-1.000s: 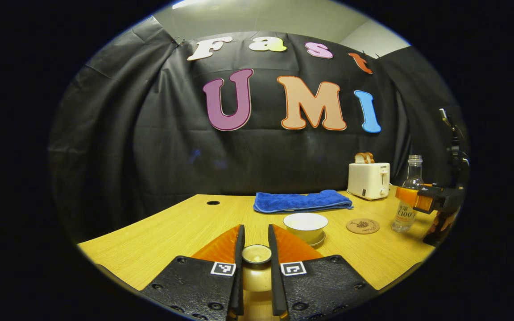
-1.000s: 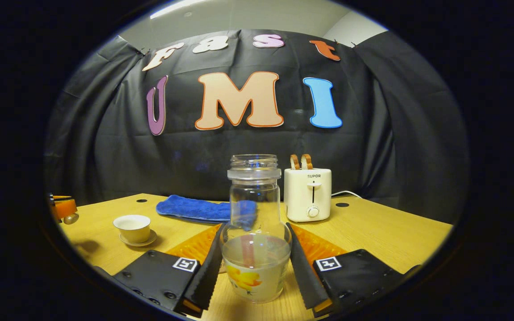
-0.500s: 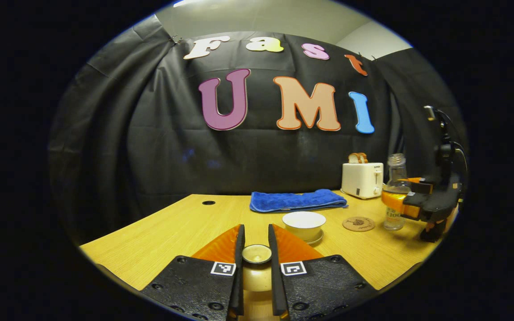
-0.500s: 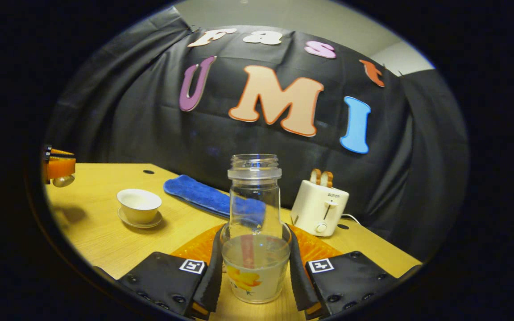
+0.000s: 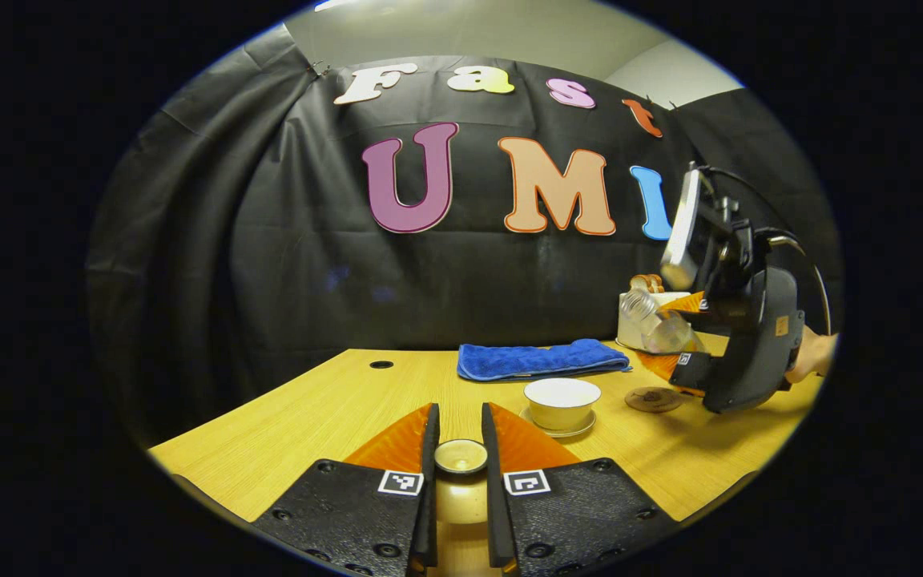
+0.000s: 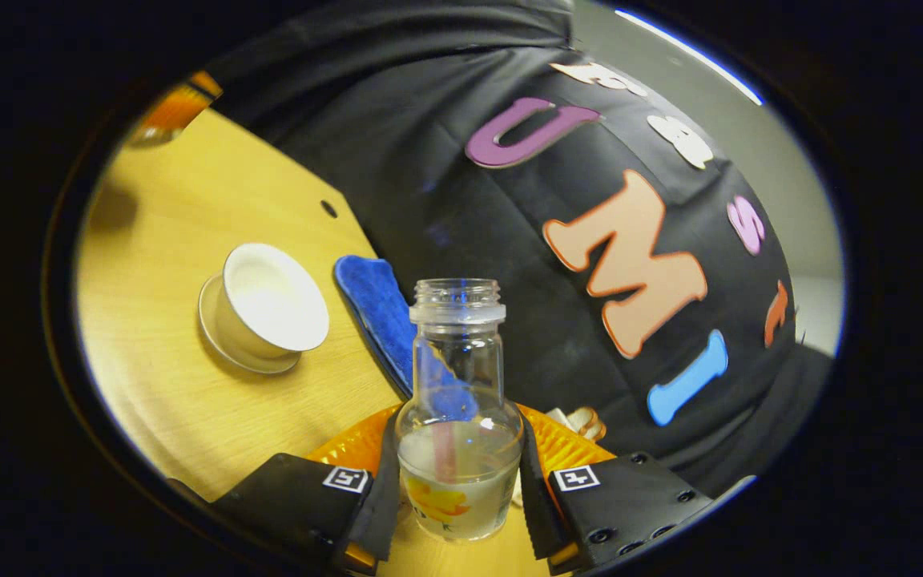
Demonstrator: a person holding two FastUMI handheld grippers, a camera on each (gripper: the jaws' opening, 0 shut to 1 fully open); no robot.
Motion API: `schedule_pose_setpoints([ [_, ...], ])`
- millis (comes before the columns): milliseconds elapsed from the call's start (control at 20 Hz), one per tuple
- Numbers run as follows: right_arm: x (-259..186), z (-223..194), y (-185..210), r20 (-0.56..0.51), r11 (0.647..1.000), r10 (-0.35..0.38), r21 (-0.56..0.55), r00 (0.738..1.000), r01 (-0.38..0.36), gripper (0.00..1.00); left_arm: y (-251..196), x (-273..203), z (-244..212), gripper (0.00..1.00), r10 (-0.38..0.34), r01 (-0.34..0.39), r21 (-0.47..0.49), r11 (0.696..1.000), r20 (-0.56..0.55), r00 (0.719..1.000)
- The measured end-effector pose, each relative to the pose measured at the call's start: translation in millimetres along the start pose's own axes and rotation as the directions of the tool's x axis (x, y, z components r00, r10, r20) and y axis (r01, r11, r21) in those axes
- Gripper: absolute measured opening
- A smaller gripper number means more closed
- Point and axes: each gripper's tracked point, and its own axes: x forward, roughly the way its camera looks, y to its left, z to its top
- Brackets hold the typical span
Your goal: Open the teacup lid with one hand, grasp the water bottle and pour water into the teacup with the other hand; after pouring, place the water bottle on the coaster and then close the teacup lid.
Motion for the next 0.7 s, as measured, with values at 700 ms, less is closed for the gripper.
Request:
schedule_pose_setpoints([
  [700, 19.4, 0.0, 39.6, 0.009, 0.882, 0.031, -0.470, 0.999, -0.023, 0.68, 1.6, 0.3, 0.6, 0.22, -0.002, 0.002, 0.001, 1.000, -0.001, 1.000],
])
